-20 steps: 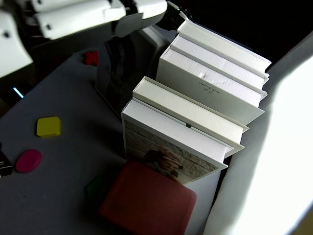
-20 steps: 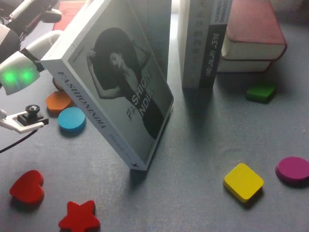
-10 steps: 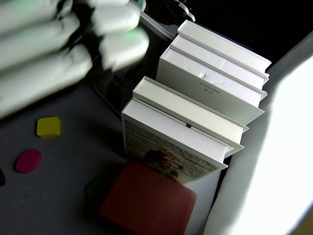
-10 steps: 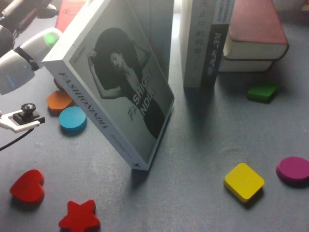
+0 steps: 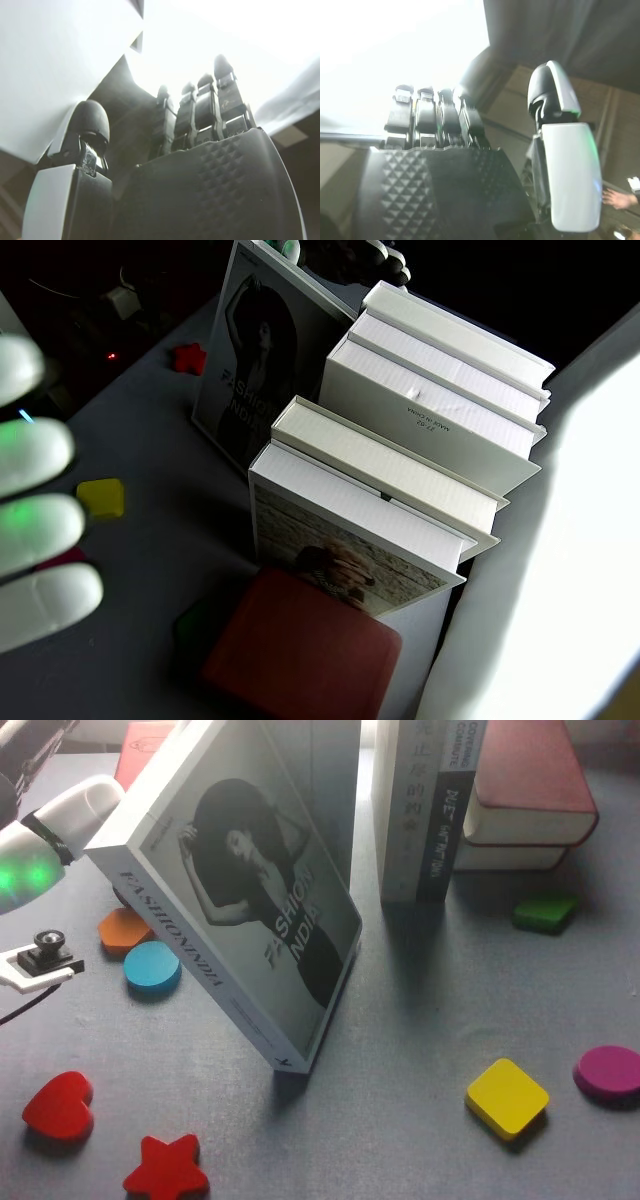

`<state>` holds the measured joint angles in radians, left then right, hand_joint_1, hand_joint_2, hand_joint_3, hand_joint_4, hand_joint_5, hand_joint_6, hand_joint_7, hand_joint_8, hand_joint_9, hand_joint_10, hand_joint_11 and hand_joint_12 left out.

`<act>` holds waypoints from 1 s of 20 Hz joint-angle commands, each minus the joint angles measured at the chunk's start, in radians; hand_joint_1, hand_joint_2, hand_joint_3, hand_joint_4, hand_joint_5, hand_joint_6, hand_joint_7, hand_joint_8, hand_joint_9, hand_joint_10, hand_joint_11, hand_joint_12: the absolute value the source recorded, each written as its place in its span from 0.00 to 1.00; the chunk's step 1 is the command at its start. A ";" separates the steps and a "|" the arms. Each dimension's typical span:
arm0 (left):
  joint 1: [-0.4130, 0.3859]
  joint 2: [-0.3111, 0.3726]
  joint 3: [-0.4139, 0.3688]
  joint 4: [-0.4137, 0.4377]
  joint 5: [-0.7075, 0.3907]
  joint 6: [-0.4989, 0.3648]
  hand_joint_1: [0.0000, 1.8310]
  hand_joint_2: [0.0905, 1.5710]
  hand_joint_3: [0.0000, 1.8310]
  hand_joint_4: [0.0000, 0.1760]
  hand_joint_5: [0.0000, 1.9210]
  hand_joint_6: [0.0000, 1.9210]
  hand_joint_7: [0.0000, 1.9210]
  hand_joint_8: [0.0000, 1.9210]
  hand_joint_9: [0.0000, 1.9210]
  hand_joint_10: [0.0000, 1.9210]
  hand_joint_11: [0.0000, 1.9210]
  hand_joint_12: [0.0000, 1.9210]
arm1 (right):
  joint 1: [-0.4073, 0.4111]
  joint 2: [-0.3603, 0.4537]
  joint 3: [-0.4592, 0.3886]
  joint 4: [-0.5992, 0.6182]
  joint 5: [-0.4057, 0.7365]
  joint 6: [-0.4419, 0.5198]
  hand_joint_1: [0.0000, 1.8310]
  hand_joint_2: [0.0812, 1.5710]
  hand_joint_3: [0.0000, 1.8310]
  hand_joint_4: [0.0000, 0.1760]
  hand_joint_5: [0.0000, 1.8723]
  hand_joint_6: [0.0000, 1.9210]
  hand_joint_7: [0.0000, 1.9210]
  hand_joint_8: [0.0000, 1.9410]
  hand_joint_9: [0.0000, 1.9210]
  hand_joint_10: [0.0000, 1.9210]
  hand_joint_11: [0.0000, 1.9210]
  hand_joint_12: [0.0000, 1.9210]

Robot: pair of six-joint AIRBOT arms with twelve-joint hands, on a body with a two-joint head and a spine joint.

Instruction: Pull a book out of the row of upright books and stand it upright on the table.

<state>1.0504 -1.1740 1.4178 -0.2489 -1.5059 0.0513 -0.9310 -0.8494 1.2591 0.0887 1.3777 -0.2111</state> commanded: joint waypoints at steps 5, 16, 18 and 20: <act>-0.003 0.045 -0.027 -0.011 -0.159 0.025 0.17 0.85 0.00 0.37 0.06 0.00 0.01 0.00 0.00 0.00 0.01 0.01 | -0.038 0.012 -0.044 0.058 0.194 -0.040 0.38 0.71 0.00 0.00 0.00 0.00 0.00 0.00 0.00 0.00 0.00 0.34; -0.002 0.097 -0.071 -0.004 -0.225 0.066 0.21 0.86 0.00 0.35 0.05 0.00 0.00 0.00 0.00 0.00 0.00 0.16 | -0.172 0.030 -0.129 0.125 0.319 -0.115 0.27 0.76 0.00 0.00 0.00 0.00 0.00 0.00 0.00 0.00 0.00 0.46; -0.001 0.106 -0.078 -0.004 -0.226 0.073 0.22 0.87 0.00 0.36 0.03 0.00 0.00 0.00 0.00 0.00 0.00 0.01 | -0.196 0.037 -0.148 0.136 0.339 -0.135 0.26 0.78 0.01 0.00 0.00 0.00 0.00 0.00 0.00 0.00 0.00 0.45; -0.001 0.111 -0.079 -0.003 -0.226 0.074 0.20 0.86 0.00 0.42 0.03 0.00 0.00 0.00 0.00 0.00 0.00 0.00 | -0.204 0.038 -0.157 0.137 0.348 -0.145 0.34 0.78 0.00 0.00 0.00 0.00 0.00 0.00 0.00 0.00 0.00 0.48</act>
<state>1.0542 -1.0687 1.3392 -0.2382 -1.6127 0.1295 -1.1435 -0.8143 1.0996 0.1997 1.5997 -0.3595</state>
